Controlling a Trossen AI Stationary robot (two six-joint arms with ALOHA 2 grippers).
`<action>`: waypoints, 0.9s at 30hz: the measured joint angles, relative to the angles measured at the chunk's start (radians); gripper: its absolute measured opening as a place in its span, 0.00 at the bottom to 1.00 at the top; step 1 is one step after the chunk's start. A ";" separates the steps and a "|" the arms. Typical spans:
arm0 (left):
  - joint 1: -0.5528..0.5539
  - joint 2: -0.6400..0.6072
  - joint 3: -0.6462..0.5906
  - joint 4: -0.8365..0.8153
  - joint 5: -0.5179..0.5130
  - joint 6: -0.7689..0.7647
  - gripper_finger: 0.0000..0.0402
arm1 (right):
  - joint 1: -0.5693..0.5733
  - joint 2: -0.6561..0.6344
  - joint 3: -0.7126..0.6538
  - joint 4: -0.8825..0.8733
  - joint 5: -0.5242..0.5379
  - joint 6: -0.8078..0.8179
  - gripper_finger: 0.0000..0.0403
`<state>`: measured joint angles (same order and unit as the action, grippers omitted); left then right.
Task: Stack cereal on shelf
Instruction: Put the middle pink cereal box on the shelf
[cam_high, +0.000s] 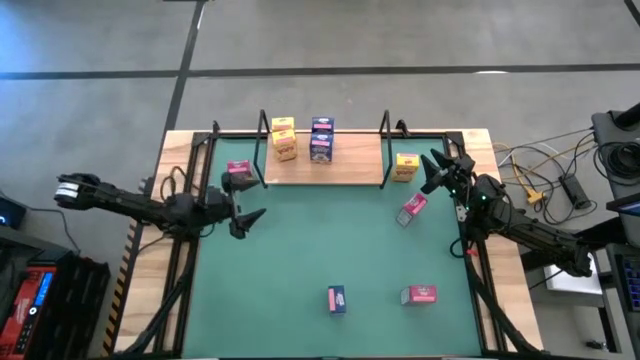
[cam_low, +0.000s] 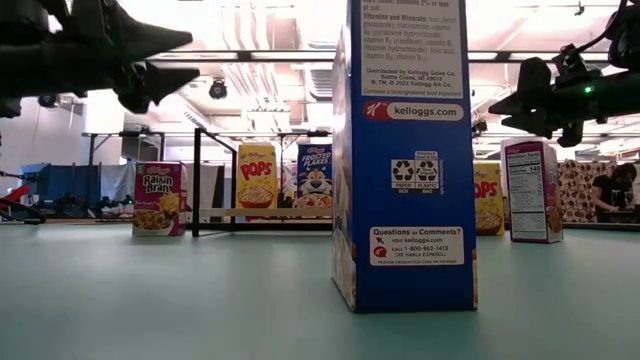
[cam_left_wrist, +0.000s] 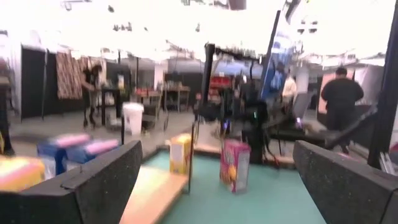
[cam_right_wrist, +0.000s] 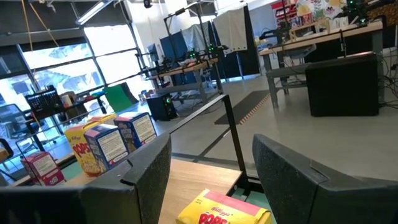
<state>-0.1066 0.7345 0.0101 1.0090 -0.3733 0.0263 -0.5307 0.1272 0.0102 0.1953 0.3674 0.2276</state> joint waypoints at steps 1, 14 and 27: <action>0.000 -0.022 0.000 -0.012 0.000 0.014 1.00 | 0.000 0.000 0.000 -0.001 0.000 0.000 0.53; 0.000 -0.172 0.001 -0.254 -0.001 -0.045 1.00 | 0.000 0.000 0.000 -0.005 0.000 0.000 0.53; 0.000 -0.126 0.100 -0.268 -0.007 -0.042 1.00 | 0.000 0.000 0.000 -0.005 0.000 0.000 0.53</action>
<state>-0.1066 0.6086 0.1103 0.7409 -0.3804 -0.0158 -0.5307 0.1272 0.0102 0.1905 0.3672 0.2275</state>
